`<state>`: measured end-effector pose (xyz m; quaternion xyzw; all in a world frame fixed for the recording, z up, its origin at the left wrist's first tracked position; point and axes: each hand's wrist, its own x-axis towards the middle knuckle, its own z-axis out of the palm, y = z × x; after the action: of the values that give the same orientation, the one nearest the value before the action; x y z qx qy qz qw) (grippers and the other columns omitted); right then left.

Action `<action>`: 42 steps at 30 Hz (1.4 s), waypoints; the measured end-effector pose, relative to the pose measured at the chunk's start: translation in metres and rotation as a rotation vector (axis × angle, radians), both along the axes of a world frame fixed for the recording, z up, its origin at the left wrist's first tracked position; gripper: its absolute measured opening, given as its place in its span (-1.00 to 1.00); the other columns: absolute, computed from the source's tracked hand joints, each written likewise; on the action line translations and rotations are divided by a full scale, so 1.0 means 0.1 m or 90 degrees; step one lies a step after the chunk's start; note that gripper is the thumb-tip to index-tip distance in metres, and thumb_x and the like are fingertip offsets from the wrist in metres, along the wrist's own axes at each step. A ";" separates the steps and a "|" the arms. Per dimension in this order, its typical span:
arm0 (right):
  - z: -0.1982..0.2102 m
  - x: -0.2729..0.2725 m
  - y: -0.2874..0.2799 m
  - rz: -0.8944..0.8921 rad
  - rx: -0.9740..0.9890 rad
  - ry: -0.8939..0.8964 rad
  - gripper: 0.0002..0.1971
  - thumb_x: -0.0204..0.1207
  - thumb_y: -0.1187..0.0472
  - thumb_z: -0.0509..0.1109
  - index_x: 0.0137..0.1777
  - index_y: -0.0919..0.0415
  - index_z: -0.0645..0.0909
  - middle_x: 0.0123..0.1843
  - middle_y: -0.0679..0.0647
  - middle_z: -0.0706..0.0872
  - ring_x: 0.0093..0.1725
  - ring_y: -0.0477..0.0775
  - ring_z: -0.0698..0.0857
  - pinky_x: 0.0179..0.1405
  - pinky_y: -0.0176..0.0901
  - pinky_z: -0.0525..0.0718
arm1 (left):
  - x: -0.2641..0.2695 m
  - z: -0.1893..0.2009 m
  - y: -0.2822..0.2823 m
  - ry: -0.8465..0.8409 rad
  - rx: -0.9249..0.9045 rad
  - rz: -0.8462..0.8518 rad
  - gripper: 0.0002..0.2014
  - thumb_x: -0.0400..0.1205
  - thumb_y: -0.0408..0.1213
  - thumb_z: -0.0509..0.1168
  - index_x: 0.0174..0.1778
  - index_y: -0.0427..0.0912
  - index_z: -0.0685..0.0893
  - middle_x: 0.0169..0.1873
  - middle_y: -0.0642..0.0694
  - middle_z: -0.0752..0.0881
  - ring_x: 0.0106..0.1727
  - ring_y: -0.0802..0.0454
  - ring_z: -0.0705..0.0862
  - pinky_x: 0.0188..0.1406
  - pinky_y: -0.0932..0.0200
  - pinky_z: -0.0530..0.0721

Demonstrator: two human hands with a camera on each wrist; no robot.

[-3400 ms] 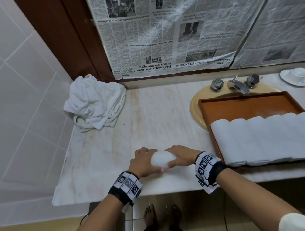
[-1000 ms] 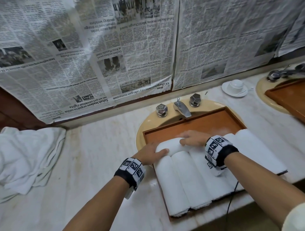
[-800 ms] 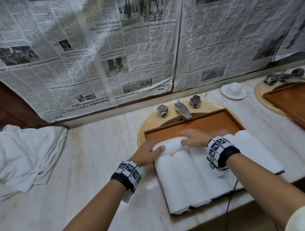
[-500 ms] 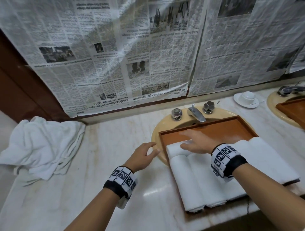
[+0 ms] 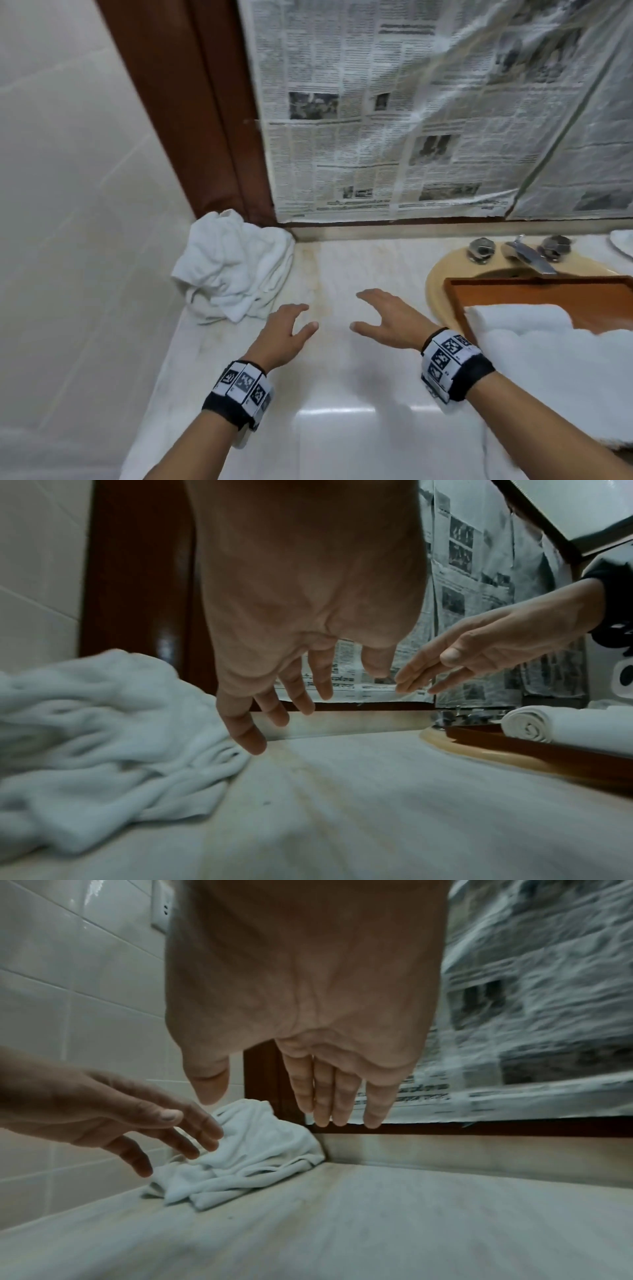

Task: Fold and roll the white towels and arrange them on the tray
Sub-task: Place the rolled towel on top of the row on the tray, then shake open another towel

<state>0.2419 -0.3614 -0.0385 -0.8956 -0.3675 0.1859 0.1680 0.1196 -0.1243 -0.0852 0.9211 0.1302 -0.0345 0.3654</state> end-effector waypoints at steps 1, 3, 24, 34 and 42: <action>-0.02 -0.06 0.16 0.007 0.005 0.001 -0.20 0.59 -0.32 0.26 0.71 0.07 0.18 0.71 -0.02 0.24 0.65 -0.01 0.25 0.59 -0.11 0.24 | -0.09 0.00 0.12 0.002 0.007 0.015 -0.42 0.70 0.22 0.20 0.60 0.06 0.43 0.57 0.01 0.43 0.59 -0.01 0.36 0.58 0.00 0.33; -0.05 -0.16 0.45 0.021 0.014 0.005 -0.20 0.60 -0.32 0.25 0.71 0.08 0.17 0.72 -0.02 0.22 0.65 -0.01 0.24 0.59 -0.12 0.24 | -0.24 0.01 0.35 -0.004 0.015 0.041 -0.41 0.69 0.22 0.21 0.61 0.06 0.41 0.57 0.02 0.43 0.60 -0.02 0.35 0.58 -0.01 0.33; -0.56 0.69 2.28 0.039 0.119 0.026 -0.39 0.70 -0.05 0.26 0.64 0.25 0.30 0.62 0.13 0.38 0.57 0.13 0.39 0.52 -0.06 0.36 | 0.63 0.20 1.80 -0.026 0.199 0.262 -0.37 0.66 -0.06 0.37 0.64 -0.03 0.34 0.60 -0.07 0.30 0.48 -0.18 0.42 0.42 -0.25 0.51; -0.90 1.32 2.80 -0.139 0.191 0.093 -0.28 0.62 0.08 0.40 0.66 0.30 0.18 0.64 0.28 0.23 0.58 0.30 0.34 0.54 0.07 0.35 | 0.73 0.10 1.94 -0.117 0.142 0.355 -0.66 0.64 -0.38 0.31 0.35 -0.18 0.68 0.29 -0.16 0.61 0.28 -0.11 0.62 0.31 0.19 0.46; -0.88 1.30 2.88 -0.162 0.324 0.051 -0.92 0.55 0.37 0.36 -0.05 0.25 0.67 -0.07 0.13 0.70 -0.04 0.14 0.65 0.02 -0.08 0.62 | 0.70 0.15 1.91 -0.124 0.142 0.365 -0.58 0.58 -0.42 0.34 0.36 -0.07 0.59 0.15 -0.10 0.62 0.02 -0.04 0.61 0.14 0.16 0.54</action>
<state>0.3721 -0.0735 -0.1268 -0.8555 -0.2798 0.1005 0.4240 0.1894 0.0666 -0.0702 0.8803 0.3519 0.1723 0.2675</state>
